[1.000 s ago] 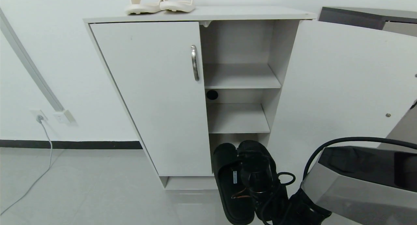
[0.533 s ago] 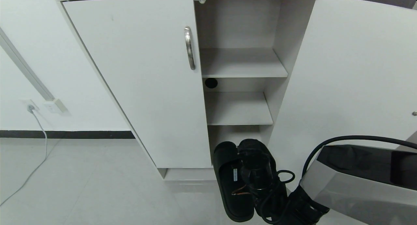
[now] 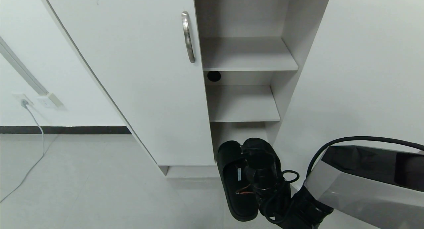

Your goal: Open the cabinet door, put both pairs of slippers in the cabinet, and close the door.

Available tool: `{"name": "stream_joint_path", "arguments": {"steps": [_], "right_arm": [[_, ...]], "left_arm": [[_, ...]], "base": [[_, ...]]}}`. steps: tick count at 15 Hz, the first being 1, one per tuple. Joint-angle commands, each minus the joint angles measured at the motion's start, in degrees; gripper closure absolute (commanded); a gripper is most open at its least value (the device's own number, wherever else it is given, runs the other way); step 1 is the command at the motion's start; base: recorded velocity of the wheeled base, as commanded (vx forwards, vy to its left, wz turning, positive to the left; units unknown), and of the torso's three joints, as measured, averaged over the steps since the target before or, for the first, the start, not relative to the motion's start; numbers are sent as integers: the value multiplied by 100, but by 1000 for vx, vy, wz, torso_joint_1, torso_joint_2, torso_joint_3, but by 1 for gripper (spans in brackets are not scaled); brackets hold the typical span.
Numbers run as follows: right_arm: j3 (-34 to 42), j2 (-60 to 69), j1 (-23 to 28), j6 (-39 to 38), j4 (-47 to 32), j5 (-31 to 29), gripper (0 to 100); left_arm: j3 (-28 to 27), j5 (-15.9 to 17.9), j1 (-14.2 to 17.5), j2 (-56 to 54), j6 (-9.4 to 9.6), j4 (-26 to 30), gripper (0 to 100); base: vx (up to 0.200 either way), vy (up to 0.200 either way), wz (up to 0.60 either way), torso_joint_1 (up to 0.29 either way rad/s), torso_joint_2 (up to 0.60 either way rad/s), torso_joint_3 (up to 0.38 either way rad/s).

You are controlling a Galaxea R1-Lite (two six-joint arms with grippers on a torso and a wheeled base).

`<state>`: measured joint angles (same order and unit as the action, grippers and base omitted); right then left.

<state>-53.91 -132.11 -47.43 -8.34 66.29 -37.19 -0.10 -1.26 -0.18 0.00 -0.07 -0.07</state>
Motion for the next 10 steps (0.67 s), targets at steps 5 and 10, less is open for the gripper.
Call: {"name": "stream_joint_path", "arguments": {"steps": [5, 10], "right_arm": [[240, 186, -3, 939, 1219, -34, 100], [65, 54, 112, 939, 1228, -227, 100]], "left_arm": [[1, 3, 1, 9, -1, -1, 100], [1, 3, 1, 9, -1, -1, 100]], "base": [[0, 0, 0, 0, 0, 0], [0, 0, 0, 0, 0, 0]]}}
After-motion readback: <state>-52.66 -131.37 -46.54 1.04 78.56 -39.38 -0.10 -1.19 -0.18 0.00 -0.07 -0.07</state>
